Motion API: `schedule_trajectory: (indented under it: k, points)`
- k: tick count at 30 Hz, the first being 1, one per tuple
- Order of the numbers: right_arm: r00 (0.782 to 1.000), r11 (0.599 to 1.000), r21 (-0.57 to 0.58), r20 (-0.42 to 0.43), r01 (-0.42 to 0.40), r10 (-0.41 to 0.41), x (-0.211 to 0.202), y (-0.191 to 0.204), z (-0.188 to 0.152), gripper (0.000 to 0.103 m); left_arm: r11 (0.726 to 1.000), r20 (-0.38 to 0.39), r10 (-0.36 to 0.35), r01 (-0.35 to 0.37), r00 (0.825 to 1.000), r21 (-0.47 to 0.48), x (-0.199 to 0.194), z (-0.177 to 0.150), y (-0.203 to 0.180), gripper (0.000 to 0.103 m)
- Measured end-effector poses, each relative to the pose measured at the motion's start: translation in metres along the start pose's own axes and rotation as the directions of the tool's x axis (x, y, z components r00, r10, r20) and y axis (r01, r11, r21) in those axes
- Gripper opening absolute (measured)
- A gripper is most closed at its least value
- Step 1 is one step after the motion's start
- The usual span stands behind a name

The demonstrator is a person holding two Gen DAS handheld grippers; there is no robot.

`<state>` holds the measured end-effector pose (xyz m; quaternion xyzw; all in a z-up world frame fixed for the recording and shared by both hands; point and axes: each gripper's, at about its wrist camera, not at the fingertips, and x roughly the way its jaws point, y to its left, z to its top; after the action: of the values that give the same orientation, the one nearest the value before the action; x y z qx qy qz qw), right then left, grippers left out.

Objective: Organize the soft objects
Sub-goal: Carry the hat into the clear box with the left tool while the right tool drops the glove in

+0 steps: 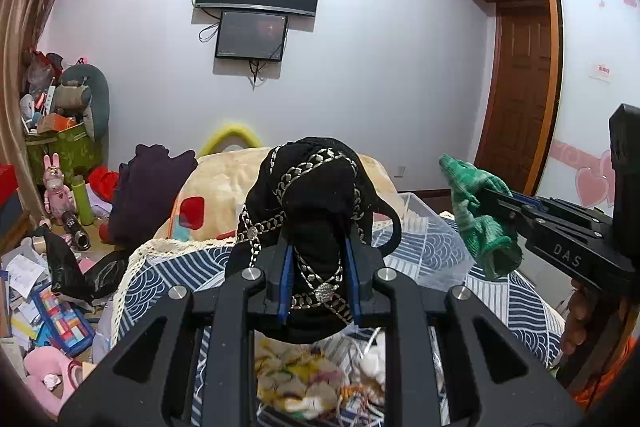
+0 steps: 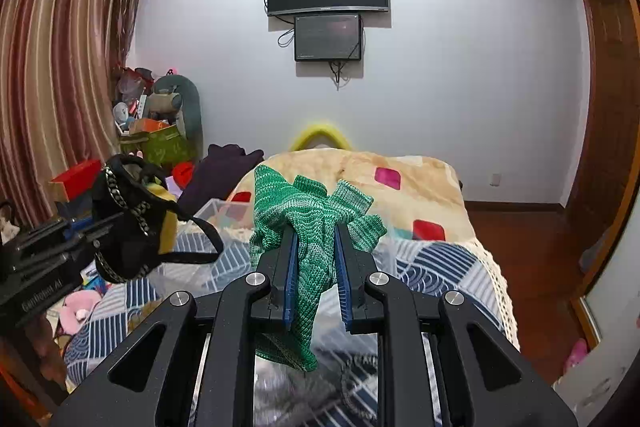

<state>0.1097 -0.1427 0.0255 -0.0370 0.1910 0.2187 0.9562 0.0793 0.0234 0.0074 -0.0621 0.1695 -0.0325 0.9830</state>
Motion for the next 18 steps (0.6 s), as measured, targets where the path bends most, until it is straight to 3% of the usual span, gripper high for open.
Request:
schedule_trajectory:
  k: [4, 12, 18]
  points:
    - [1.0, 1.0, 0.002, -0.029, -0.002, 0.002, 0.018, 0.001, 0.005, 0.016, 0.999, -0.018, -0.031, 0.031, 0.999, -0.019, 0.018, 0.001, 0.007, 0.022]
    - [0.993, 0.999, -0.042, -0.116, 0.017, -0.022, 0.051, 0.006, 0.003, 0.016, 1.0, -0.106, 0.017, -0.019, 0.994, -0.016, 0.059, -0.01, 0.013, 0.022]
    - [0.978, 0.998, -0.058, -0.205, 0.021, -0.032, 0.08, 0.009, -0.005, 0.016, 0.998, -0.163, 0.023, -0.012, 0.986, 0.065, 0.074, -0.014, -0.003, 0.022]
